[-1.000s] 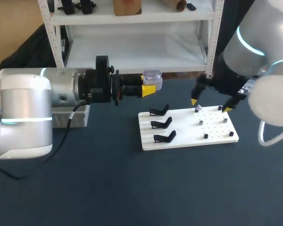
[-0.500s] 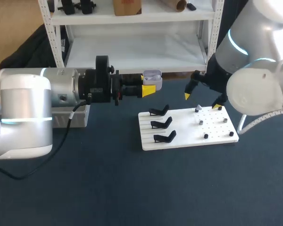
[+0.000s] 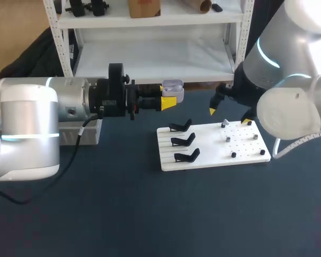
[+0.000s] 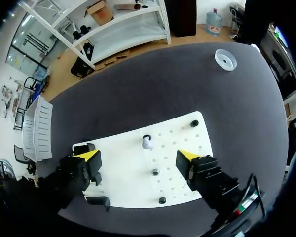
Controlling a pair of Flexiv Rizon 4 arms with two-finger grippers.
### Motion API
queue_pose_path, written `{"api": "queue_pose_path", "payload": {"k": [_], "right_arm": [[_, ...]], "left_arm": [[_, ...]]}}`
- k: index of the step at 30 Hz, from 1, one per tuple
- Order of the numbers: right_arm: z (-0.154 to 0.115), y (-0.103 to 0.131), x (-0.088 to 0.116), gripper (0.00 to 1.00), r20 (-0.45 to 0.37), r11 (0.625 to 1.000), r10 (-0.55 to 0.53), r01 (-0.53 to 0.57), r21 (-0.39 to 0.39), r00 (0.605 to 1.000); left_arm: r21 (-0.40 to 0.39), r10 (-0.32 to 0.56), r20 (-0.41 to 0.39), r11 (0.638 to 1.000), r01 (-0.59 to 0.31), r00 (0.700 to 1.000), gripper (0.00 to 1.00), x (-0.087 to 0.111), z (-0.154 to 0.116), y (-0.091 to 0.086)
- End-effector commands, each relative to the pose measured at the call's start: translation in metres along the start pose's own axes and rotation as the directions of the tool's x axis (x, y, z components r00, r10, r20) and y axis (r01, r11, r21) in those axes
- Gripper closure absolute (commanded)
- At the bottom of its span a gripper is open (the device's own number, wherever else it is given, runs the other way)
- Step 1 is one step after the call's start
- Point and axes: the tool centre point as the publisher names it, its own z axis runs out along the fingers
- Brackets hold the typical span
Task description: Pick up each earbud case from the left stands, insert the matching earbuds, close the lid, and place the case in the box.
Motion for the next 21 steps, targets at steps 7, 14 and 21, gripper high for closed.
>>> {"api": "queue_pose_path", "payload": {"k": [7,14,21], "right_arm": [[0.014,-0.002,-0.003,0.00,-0.012,0.992,0.122,-0.122,0.034,0.992],[0.017,0.000,-0.009,0.33,-0.039,0.989,0.140,-0.138,0.046,0.989],[0.021,-0.002,-0.007,0.41,-0.060,0.990,0.138,-0.136,0.042,0.989]], "left_arm": [[-0.001,0.000,0.001,1.000,0.000,1.000,1.00,0.000,0.000,0.000],[-0.001,0.000,0.001,1.000,0.000,1.000,1.00,0.000,0.000,0.000],[-0.001,0.000,0.001,1.000,0.000,1.000,1.00,0.000,0.000,0.000]]}}
